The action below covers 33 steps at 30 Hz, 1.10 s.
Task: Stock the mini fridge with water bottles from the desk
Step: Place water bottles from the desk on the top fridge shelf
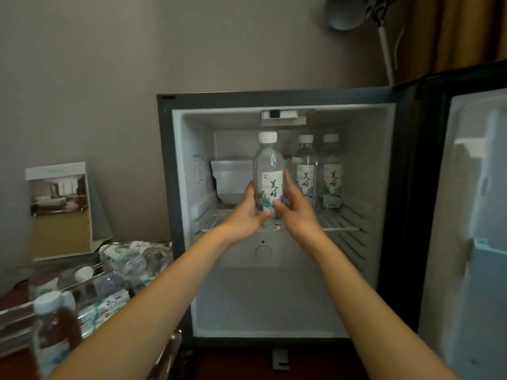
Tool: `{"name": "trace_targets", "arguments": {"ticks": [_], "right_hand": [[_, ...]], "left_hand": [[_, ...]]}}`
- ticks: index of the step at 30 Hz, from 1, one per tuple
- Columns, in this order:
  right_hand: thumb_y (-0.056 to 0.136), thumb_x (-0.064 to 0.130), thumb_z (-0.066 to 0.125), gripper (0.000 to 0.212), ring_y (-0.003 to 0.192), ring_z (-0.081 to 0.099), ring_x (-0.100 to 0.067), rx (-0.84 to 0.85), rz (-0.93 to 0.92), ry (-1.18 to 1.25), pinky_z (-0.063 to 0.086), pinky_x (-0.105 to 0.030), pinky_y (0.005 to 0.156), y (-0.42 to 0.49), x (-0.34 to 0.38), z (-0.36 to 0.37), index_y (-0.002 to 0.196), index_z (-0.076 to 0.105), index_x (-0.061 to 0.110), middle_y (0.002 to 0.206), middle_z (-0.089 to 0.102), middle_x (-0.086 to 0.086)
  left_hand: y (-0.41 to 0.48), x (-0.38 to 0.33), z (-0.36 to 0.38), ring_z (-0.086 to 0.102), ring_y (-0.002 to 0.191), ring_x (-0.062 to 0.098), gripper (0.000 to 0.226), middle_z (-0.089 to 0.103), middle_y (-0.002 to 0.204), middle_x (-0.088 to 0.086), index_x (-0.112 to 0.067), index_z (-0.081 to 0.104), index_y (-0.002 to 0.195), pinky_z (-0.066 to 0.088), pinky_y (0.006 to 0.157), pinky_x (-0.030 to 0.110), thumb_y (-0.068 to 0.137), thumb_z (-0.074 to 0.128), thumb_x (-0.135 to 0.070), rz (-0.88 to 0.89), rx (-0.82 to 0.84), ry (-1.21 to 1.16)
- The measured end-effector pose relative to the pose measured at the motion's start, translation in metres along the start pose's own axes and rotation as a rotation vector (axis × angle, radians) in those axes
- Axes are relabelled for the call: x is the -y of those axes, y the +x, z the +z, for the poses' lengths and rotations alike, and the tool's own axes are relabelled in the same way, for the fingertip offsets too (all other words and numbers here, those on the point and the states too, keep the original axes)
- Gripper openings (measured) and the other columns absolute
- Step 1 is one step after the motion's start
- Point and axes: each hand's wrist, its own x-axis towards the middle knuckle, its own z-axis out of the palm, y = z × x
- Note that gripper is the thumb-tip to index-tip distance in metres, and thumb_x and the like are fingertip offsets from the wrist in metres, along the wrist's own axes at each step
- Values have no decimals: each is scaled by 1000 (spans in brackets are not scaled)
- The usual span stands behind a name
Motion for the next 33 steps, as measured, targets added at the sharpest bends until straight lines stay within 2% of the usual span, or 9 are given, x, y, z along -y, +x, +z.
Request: {"name": "trace_targets", "arguments": {"ticks": [2, 6, 8, 11, 14, 18, 24, 28, 33], "right_hand": [[93, -4, 47, 67, 134, 36, -10, -24, 25, -21, 36, -23, 104, 7, -6, -4, 148, 21, 23, 151, 34, 2], [90, 0, 53, 64, 134, 40, -15, -80, 4, -100, 36, -41, 111, 20, -16, -6, 147, 29, 19, 146, 42, -2], [89, 1, 56, 61, 130, 45, -15, -109, 2, -151, 38, -41, 109, 26, -19, -4, 144, 35, 17, 142, 48, -3], [88, 8, 60, 51, 115, 58, -19, -157, 20, -242, 45, -32, 99, 30, -22, -4, 137, 46, 15, 124, 62, -5], [85, 15, 67, 42, 109, 60, -23, -256, 83, -405, 39, -16, 81, 31, -24, -7, 125, 57, 6, 115, 66, -10], [80, 28, 72, 32, 86, 65, -27, -358, 147, -597, 45, -29, 71, 37, -29, -8, 95, 70, 0, 91, 71, -15], [80, 32, 72, 29, 58, 46, -21, -361, 164, -708, 29, -26, 52, 43, -31, -9, 64, 65, 9, 50, 45, -2], [79, 32, 73, 33, 57, 43, -20, -362, 163, -718, 31, -25, 56, 45, -33, -9, 60, 63, 7, 48, 40, -2], [81, 32, 71, 33, 60, 53, -23, -364, 156, -734, 39, -25, 58, 41, -32, -8, 71, 70, 0, 58, 57, -9]], "left_hand": [[8, 5, 3, 40, 128, 10, 70, 42, 132, -6, -21, 10, 146, 35, 100, 22, 92, 49, 1, 4, 27, -11], [20, 16, 4, 37, 133, 12, 67, 39, 141, -4, -26, 11, 146, 32, 111, 35, 94, 46, 0, 9, 28, -24], [27, 22, 4, 36, 135, 15, 67, 38, 145, 0, -25, 11, 146, 30, 113, 42, 94, 46, 0, 7, 10, -14], [37, 26, 8, 38, 133, 15, 68, 39, 144, 0, -25, 10, 147, 31, 112, 41, 94, 46, -1, -31, -12, -3], [47, 29, 12, 41, 129, 14, 64, 43, 136, -3, -25, 12, 145, 32, 111, 37, 95, 44, -2, -61, -14, 4], [58, 37, 14, 42, 128, 17, 55, 46, 135, 0, -20, 20, 143, 32, 111, 40, 96, 43, -4, -110, -35, 45], [66, 40, 18, 41, 128, 21, 49, 44, 138, 7, -15, 22, 140, 33, 107, 34, 96, 42, -5, -129, -43, 95], [67, 40, 18, 41, 127, 20, 48, 44, 138, 7, -14, 22, 140, 32, 103, 31, 97, 41, -6, -145, -46, 90], [64, 39, 17, 41, 126, 21, 42, 45, 137, 8, -11, 29, 137, 33, 101, 29, 97, 38, -5, -171, -11, 127]]}}
